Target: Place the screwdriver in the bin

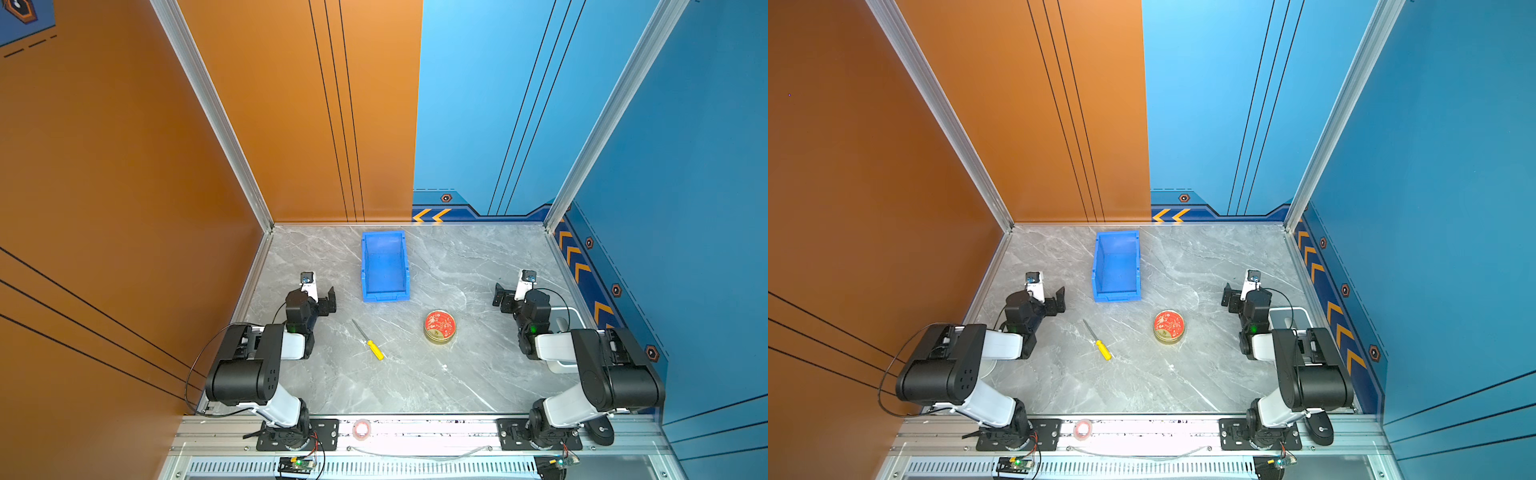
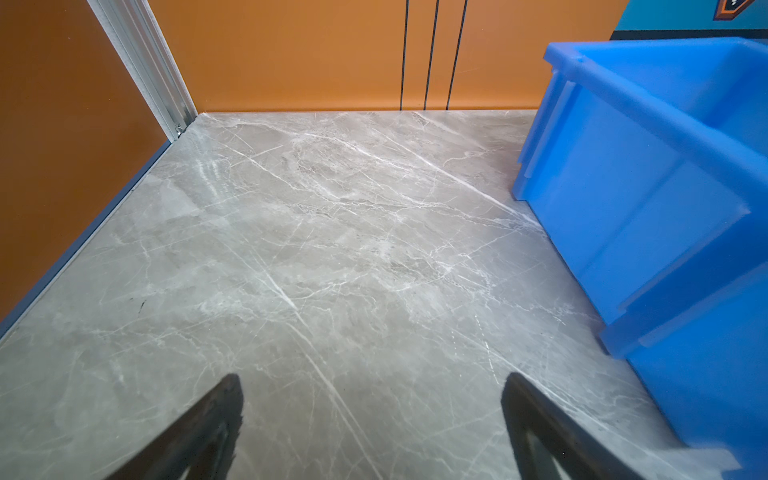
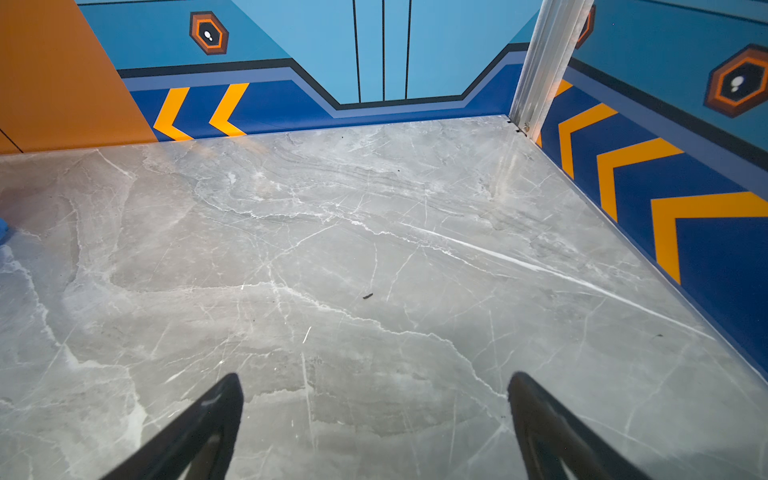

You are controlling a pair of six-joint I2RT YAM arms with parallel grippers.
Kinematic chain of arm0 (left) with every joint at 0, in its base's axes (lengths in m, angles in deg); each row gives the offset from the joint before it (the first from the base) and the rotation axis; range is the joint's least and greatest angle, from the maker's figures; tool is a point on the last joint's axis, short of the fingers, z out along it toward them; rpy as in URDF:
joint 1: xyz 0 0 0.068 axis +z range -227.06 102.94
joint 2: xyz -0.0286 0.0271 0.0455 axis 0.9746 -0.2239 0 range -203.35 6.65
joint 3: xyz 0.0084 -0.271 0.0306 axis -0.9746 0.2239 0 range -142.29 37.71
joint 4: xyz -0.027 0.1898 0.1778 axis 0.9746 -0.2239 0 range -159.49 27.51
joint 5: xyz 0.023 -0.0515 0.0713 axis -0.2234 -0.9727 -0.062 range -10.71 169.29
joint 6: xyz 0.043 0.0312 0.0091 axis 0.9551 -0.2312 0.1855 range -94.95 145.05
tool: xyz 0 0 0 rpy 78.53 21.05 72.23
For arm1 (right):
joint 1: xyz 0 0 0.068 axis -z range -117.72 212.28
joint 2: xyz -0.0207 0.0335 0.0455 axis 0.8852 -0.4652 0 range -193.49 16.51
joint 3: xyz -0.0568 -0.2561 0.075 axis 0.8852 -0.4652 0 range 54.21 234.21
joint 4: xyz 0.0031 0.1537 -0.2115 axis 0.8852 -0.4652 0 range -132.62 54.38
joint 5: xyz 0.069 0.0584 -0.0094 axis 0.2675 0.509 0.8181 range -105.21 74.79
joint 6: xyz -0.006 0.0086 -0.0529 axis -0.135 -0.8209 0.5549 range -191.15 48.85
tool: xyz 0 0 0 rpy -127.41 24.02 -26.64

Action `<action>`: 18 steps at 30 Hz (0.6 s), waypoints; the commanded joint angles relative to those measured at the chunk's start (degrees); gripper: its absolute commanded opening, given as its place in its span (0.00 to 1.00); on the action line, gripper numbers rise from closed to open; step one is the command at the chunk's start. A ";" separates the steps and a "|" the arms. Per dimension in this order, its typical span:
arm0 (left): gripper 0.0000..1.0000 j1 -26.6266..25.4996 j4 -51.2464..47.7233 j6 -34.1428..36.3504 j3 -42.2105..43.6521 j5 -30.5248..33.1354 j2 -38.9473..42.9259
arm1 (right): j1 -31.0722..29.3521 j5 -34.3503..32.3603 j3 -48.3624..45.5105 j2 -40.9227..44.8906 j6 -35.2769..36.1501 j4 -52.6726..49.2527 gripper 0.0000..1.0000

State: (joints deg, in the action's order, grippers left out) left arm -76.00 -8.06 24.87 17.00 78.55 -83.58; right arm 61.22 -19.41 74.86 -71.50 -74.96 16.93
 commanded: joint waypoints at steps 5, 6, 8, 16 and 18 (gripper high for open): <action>0.98 -0.27 -0.29 0.91 -0.71 -0.80 0.37 | 0.53 0.93 0.80 -0.69 0.35 -0.52 1.00; 0.98 -0.27 -0.29 0.92 -0.74 -0.79 0.39 | 0.47 0.91 0.80 -0.67 0.33 -0.53 1.00; 0.98 -0.67 -0.38 1.28 -0.75 -0.47 0.39 | 0.54 1.00 0.80 -0.67 0.34 -0.52 1.00; 0.98 -1.78 -0.68 3.62 1.65 -3.04 6.01 | -0.34 -2.71 1.52 -0.16 0.12 -2.10 1.00; 0.98 -2.75 -5.32 4.06 1.48 -1.08 11.03 | -1.09 -4.82 3.24 2.15 0.32 -7.03 1.00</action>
State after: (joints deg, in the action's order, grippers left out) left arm -77.71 -9.91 27.25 18.27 76.33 -78.12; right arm 60.82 -21.01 75.56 -71.39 -74.96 15.21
